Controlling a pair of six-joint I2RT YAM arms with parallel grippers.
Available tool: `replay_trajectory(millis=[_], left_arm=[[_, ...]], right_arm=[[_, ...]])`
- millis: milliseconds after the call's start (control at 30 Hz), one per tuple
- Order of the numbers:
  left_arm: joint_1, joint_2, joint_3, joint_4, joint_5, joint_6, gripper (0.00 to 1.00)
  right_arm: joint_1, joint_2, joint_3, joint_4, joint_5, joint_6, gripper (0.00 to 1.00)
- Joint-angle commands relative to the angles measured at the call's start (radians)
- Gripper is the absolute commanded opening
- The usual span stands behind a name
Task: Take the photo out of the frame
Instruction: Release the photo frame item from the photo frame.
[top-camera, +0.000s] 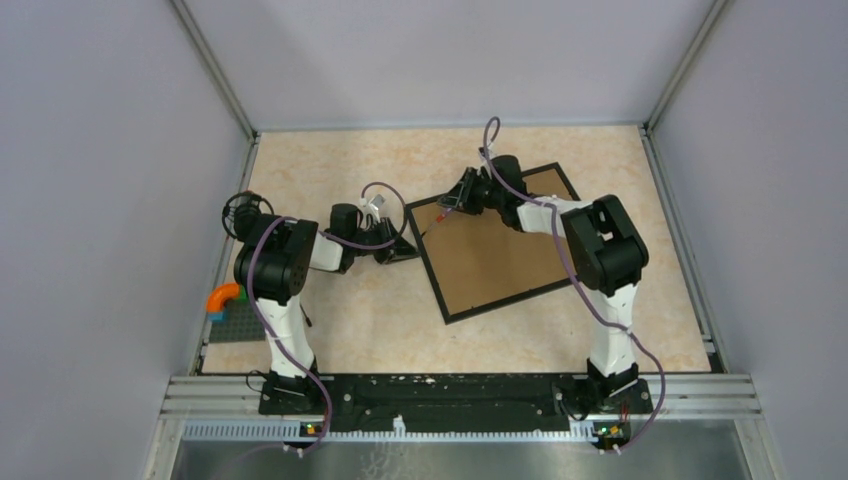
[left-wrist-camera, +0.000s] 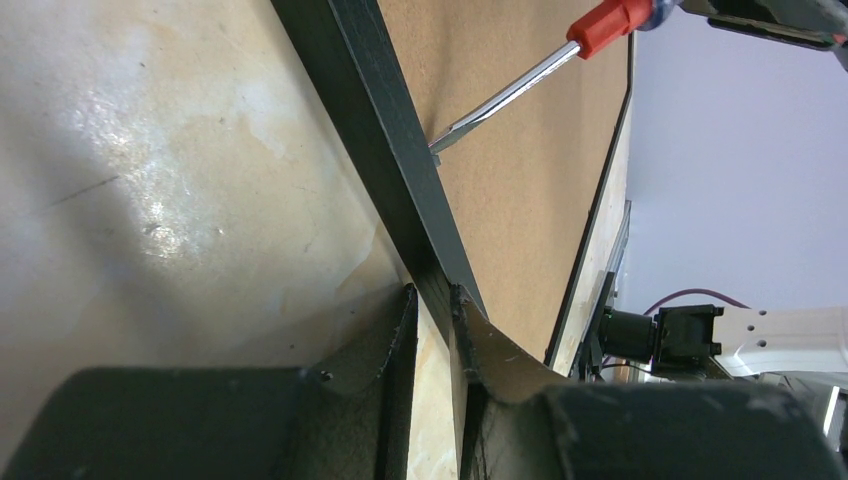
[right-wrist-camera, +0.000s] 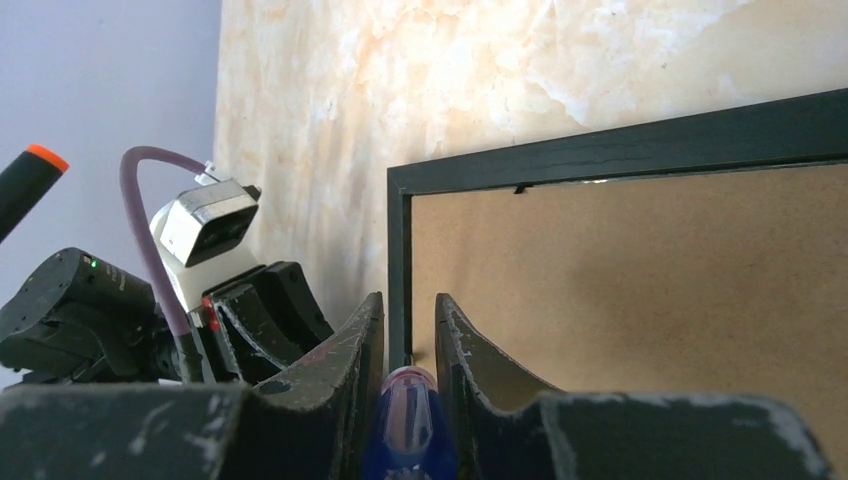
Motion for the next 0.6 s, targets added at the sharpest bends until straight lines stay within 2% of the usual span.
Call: replay_trajectory(millis=[0,233,567], left_arm=[[-0.001,0.069,-0.016,-0.098,-0.154,0.062,0.23],[-0.001,0.078,-0.018,-0.087,-0.152,0.048,0.22],[-0.001,0.08,-0.018,-0.086,-0.155,0.049,0.22]], right_arm=[[0.108,-0.063,0.004,-0.153,0.03,-0.077,0.0],[0.182,-0.09,0.045,-0.282,0.129,-0.095,0.0],[0.264,-0.087,0.081,-0.36,0.17,-0.122,0.0]])
